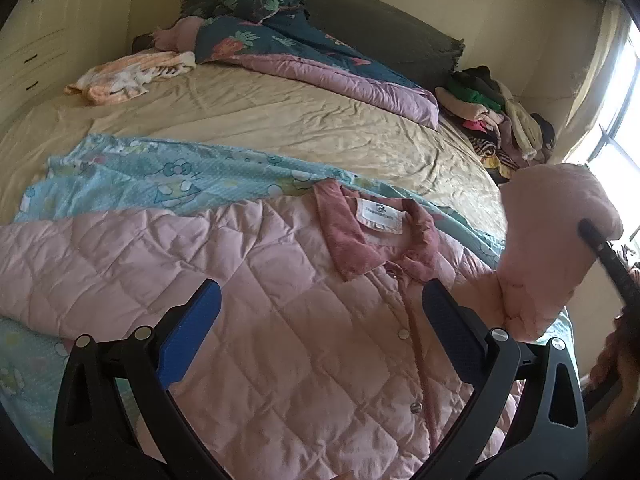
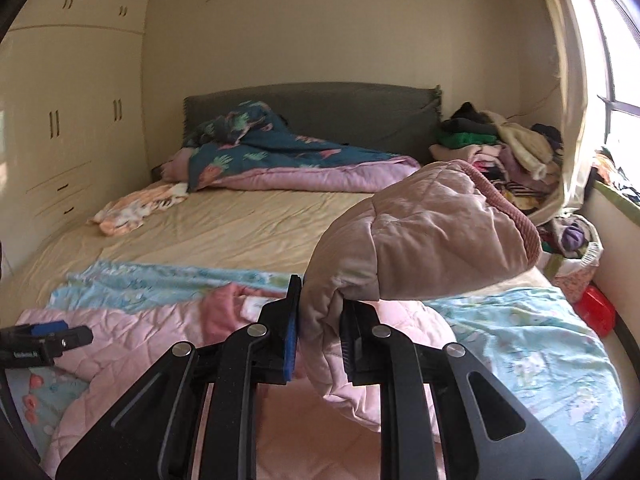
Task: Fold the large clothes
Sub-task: 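Carry the held sleeve with the right gripper across the jacket body, then lay the sleeve onto the jacket front and open the right gripper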
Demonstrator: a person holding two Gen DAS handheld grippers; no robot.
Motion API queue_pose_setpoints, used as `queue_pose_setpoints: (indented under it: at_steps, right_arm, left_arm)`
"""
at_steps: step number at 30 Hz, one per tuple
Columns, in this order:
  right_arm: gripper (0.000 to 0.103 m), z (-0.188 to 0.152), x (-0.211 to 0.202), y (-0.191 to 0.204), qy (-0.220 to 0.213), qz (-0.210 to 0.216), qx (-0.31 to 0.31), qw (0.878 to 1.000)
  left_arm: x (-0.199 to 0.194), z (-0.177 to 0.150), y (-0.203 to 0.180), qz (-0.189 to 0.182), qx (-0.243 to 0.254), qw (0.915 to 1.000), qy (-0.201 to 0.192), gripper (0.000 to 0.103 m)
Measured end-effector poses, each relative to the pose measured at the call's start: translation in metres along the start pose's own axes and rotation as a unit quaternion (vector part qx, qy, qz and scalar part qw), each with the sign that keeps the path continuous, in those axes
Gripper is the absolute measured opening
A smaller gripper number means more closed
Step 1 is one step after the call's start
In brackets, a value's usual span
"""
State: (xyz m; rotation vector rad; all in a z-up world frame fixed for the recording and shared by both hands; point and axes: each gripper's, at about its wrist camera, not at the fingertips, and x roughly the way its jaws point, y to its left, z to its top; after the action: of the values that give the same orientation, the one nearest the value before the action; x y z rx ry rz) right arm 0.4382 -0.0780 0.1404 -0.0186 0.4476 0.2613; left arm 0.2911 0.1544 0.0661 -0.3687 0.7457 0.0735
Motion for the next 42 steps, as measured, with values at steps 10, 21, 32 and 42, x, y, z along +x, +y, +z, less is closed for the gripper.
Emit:
queue_pose_setpoints:
  at_steps: [10,21,32,42]
  right_arm:
    - [0.017,-0.036,0.040,0.071,0.044,0.033,-0.054,0.997]
    - [0.017,-0.088,0.072,0.117,0.094,0.058,-0.116,0.987]
    - [0.034,-0.135,0.091,0.160,0.160,0.100,-0.158,0.969]
    - [0.066,-0.142,0.065,0.146,0.176,0.144,-0.125,0.966]
  left_arm:
    - [0.003,-0.005,0.030,0.002,-0.028,0.9996,0.006,0.094]
    - [0.003,-0.005,0.048,-0.013,-0.049,0.9987,0.009,0.094]
    - [0.026,-0.020,0.060,-0.065,-0.107,0.9911,0.047,0.094]
    - [0.072,-0.050,0.057,-0.109,-0.158,0.9744,0.117,0.094]
